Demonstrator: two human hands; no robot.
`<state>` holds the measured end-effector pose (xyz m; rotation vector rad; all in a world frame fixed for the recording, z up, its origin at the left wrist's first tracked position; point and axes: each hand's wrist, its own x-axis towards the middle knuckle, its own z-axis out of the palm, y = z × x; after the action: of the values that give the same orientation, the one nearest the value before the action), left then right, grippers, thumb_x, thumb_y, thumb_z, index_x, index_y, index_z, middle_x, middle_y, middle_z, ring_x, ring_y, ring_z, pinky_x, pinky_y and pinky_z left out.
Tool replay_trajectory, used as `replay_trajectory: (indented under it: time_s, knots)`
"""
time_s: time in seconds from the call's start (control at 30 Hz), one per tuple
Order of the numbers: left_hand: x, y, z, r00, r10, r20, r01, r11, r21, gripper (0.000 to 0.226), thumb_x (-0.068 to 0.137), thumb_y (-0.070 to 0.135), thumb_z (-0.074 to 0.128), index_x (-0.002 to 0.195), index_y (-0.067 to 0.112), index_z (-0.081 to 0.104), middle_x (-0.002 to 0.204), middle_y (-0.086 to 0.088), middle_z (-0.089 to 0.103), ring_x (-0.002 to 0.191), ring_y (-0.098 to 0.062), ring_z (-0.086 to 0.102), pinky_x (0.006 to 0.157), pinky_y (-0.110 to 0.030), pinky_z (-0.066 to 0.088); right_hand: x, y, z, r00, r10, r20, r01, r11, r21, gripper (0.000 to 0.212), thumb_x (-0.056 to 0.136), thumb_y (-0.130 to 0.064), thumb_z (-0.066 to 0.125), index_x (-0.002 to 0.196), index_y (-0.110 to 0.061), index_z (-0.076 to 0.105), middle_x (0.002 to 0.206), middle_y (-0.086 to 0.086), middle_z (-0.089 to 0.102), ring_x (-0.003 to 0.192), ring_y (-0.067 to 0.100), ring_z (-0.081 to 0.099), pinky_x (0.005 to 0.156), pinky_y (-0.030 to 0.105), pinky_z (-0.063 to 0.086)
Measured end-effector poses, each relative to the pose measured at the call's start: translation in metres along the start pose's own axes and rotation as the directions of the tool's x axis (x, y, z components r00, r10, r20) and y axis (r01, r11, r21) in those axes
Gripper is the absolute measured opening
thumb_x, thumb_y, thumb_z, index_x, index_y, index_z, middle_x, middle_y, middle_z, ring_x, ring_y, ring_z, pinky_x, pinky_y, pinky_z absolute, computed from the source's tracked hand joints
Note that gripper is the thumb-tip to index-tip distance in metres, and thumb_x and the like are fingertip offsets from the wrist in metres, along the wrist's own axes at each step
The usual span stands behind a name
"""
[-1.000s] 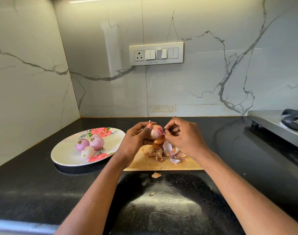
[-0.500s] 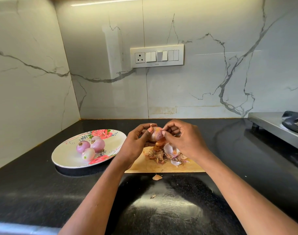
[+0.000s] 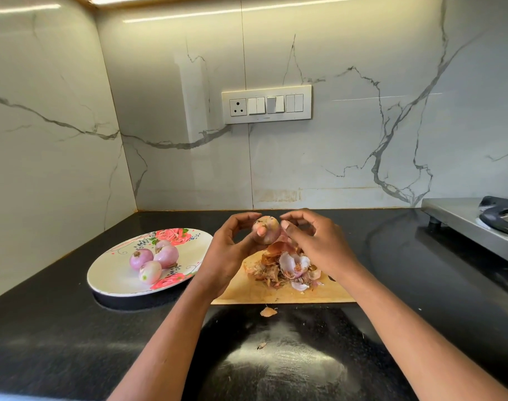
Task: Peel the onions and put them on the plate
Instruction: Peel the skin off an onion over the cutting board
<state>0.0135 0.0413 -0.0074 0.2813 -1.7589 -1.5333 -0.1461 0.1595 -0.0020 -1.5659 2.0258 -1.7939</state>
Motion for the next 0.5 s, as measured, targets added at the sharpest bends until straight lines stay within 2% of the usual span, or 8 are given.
replay_trajectory:
  time_s: [0.07, 0.13, 0.37, 0.5]
  knots:
    - [0.0007, -0.0005, -0.0017, 1.000, 0.017, -0.005, -0.017, 0.999, 0.042, 0.050, 0.077, 0.029, 0.078, 0.124, 0.019, 0.065, 0.123, 0.001, 0.069, 0.121, -0.017, 0.064, 0.099, -0.041, 0.056, 0.0005, -0.0009, 0.0021, 0.998, 0.011, 0.059, -0.016, 0.996, 0.089, 0.016, 0.093, -0.033, 0.072, 0.109, -0.033, 0.073, 0.099, -0.012, 0.075, 0.088, 0.005, 0.072, 0.077, 0.032, 0.062]
    - [0.0010, -0.0005, -0.0024, 1.000, 0.013, 0.000, -0.013, 0.999, 0.038, 0.051, 0.075, 0.028, 0.080, 0.124, 0.019, 0.066, 0.124, 0.000, 0.068, 0.121, -0.017, 0.064, 0.100, -0.043, 0.056, 0.0007, -0.0003, 0.0046, 0.996, 0.000, 0.087, -0.010, 0.993, 0.115, 0.022, 0.091, -0.035, 0.074, 0.112, -0.034, 0.073, 0.103, -0.010, 0.076, 0.091, 0.010, 0.074, 0.079, 0.045, 0.063]
    - [-0.0008, 0.0031, -0.0006, 1.000, 0.012, 0.029, -0.013, 1.000, 0.019, 0.050, 0.074, 0.020, 0.081, 0.121, 0.018, 0.064, 0.121, -0.003, 0.071, 0.113, -0.017, 0.068, 0.093, -0.035, 0.058, -0.0006, 0.0016, 0.0071, 0.996, -0.057, 0.066, 0.045, 0.986, 0.162, 0.020, 0.090, -0.032, 0.076, 0.110, -0.034, 0.074, 0.104, -0.010, 0.077, 0.099, 0.010, 0.073, 0.086, 0.047, 0.061]
    - [-0.0006, 0.0024, -0.0009, 1.000, 0.003, 0.028, -0.003, 1.000, 0.001, 0.049, 0.074, 0.022, 0.081, 0.120, 0.019, 0.064, 0.119, -0.003, 0.071, 0.113, -0.020, 0.069, 0.094, -0.038, 0.058, -0.0004, 0.0004, 0.0066, 0.997, -0.066, 0.030, 0.060, 0.982, 0.182, 0.020, 0.092, -0.014, 0.073, 0.106, -0.029, 0.077, 0.102, -0.007, 0.078, 0.095, 0.012, 0.075, 0.085, 0.045, 0.062]
